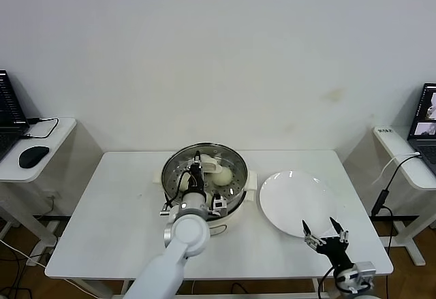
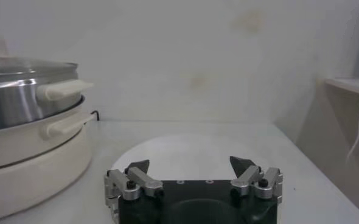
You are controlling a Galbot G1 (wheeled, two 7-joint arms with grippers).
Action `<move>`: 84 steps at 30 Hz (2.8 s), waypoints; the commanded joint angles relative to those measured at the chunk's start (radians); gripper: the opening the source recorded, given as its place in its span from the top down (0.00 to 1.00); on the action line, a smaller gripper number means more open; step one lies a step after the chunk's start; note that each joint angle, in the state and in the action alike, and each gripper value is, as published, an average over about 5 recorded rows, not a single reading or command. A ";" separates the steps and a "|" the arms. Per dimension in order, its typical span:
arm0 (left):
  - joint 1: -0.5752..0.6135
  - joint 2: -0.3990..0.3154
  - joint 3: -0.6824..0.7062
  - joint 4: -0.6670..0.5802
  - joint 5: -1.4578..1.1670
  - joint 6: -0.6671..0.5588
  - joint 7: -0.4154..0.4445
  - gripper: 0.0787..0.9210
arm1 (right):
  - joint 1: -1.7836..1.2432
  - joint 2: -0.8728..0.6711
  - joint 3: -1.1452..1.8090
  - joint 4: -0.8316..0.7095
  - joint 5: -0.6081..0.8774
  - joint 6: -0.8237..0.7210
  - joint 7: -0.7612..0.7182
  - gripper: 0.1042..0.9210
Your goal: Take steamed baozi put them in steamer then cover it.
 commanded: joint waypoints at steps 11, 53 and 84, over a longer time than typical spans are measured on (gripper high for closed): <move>0.032 0.016 -0.004 -0.066 -0.010 -0.042 0.000 0.64 | 0.001 0.004 -0.003 -0.007 -0.003 0.002 -0.003 0.12; 0.405 0.165 -0.467 -0.547 -0.349 -0.109 -0.033 0.12 | -0.041 -0.091 -0.075 0.089 0.053 -0.034 0.030 0.12; 0.903 0.012 -0.742 -0.395 -1.333 -0.416 -0.343 0.12 | -0.092 -0.117 -0.192 0.169 0.062 -0.161 0.132 0.12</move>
